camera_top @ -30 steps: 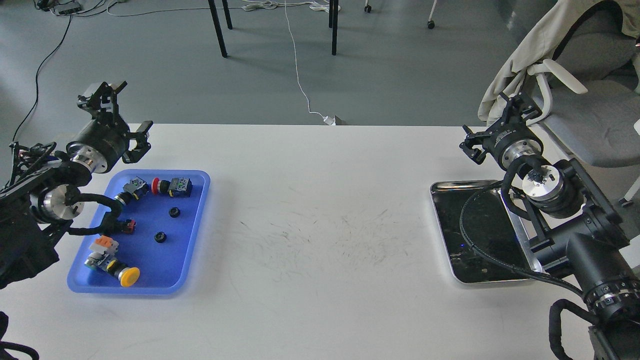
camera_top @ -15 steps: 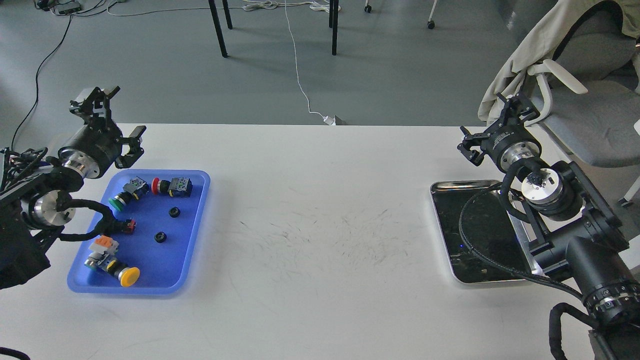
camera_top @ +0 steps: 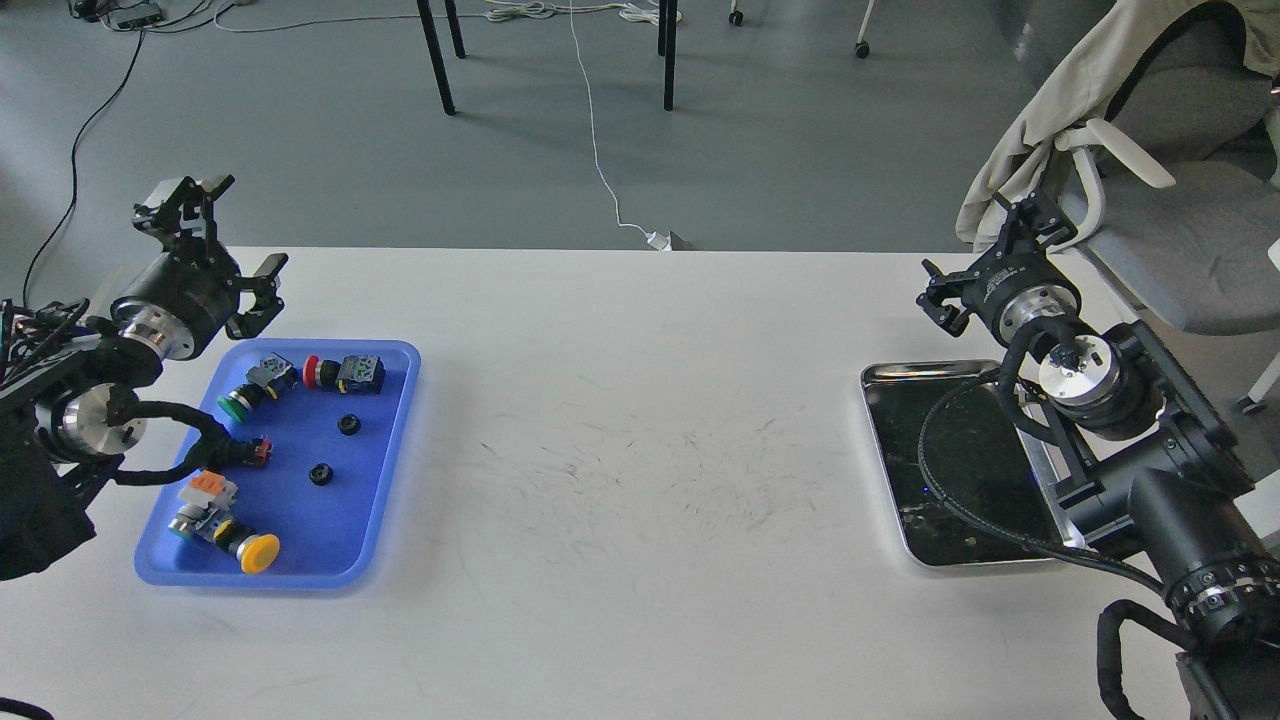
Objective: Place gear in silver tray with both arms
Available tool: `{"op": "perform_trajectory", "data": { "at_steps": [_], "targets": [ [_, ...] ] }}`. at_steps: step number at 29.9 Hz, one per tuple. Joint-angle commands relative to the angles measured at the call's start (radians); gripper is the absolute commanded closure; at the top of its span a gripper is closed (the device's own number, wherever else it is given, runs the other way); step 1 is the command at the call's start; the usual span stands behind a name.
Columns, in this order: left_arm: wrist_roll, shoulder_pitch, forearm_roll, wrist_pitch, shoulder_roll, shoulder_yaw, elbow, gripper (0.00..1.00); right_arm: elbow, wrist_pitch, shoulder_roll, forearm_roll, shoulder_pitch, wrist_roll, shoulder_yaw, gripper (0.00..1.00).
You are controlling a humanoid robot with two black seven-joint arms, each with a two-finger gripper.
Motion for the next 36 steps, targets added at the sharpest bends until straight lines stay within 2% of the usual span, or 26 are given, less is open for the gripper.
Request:
{"op": "perform_trajectory", "data": {
  "at_steps": [1,7,12,21,29,36],
  "targets": [
    [0.002,0.0,0.002,0.002,0.0,-0.001,0.0,0.01,0.007,-0.001,0.005,0.006,-0.006,0.01,0.051,0.01],
    [0.003,-0.001,0.0,0.002,0.0,-0.001,0.0,0.01,0.051,0.036,0.021,0.01,-0.009,0.01,0.083,0.01],
    [0.003,-0.001,0.0,0.002,0.0,-0.001,0.0,0.01,0.054,0.105,0.044,0.006,-0.007,0.045,0.066,0.01],
    [0.003,-0.001,0.0,0.002,0.001,-0.001,0.0,0.01,0.056,0.133,0.038,0.005,-0.009,0.07,0.048,0.01],
    [0.002,-0.003,0.008,-0.002,0.026,0.009,-0.007,0.01,0.058,0.134,0.035,0.003,-0.016,0.07,0.046,0.01],
    [0.0,-0.003,0.075,0.002,0.151,0.053,-0.162,0.01,0.059,0.133,0.032,0.003,-0.026,0.07,0.046,0.01]
  ]
}}
